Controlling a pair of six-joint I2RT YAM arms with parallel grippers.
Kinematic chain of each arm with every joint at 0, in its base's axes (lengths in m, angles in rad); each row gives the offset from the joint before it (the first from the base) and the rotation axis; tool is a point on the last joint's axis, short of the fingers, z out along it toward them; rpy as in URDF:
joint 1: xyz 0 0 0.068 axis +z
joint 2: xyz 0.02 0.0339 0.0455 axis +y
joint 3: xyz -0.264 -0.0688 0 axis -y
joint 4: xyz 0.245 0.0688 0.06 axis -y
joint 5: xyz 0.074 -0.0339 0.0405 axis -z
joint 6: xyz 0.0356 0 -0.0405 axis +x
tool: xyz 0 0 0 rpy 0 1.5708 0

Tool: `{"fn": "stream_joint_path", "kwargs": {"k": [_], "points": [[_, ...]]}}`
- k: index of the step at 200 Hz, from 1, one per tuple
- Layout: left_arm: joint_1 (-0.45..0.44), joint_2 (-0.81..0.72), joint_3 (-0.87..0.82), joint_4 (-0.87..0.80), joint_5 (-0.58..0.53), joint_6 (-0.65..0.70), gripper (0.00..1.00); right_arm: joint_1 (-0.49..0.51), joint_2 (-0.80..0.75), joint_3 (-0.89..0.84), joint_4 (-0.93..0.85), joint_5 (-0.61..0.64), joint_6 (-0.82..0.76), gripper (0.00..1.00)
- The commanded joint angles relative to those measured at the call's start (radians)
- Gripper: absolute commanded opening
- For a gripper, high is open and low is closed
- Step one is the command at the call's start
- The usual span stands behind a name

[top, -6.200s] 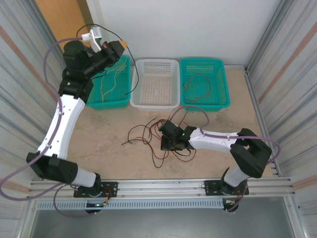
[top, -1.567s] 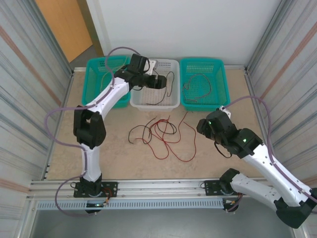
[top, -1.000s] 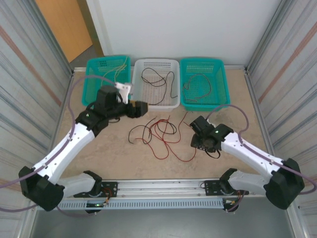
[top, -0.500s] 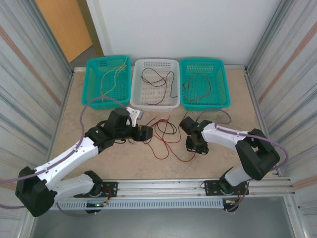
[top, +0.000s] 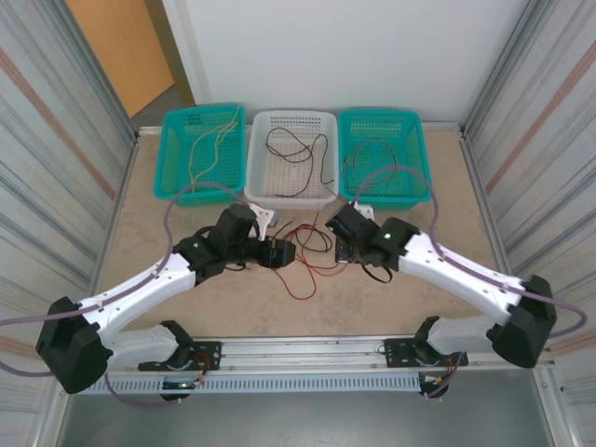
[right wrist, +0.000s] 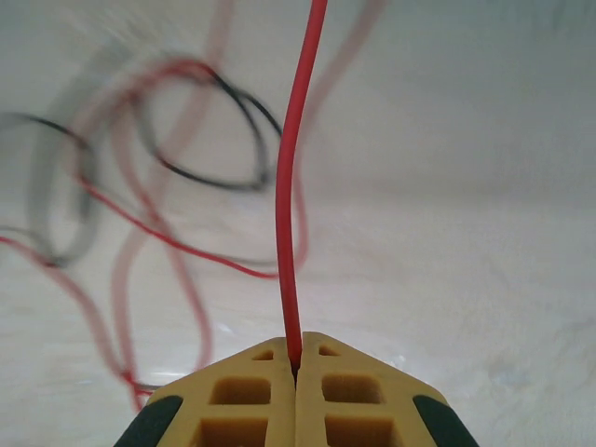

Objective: Untangle the cables

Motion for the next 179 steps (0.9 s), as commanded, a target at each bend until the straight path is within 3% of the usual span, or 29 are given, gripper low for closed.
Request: {"fn": "stream_joint_path", "kwargs": {"k": [1, 50, 73, 138, 179], "points": [[-0.020, 0.017, 0.040, 0.040, 0.003, 0.015, 0.69, 0.050, -0.083, 0.094, -0.111, 0.160, -0.059, 0.00], [-0.065, 0.060, 0.083, 0.061, 0.002, 0.042, 0.72, 0.152, -0.224, 0.175, 0.074, 0.189, -0.186, 0.00], [-0.071, 0.073, 0.094, 0.058, 0.004, 0.039, 0.71, 0.152, -0.289, 0.179, 0.148, 0.176, -0.213, 0.00], [-0.077, 0.051, 0.092, 0.059, 0.008, 0.048, 0.71, 0.149, -0.290, 0.219, 0.195, 0.181, -0.255, 0.00], [-0.079, 0.050, 0.105, 0.045, 0.015, 0.047, 0.70, 0.078, -0.279, 0.237, 0.234, 0.138, -0.267, 0.00]]}}
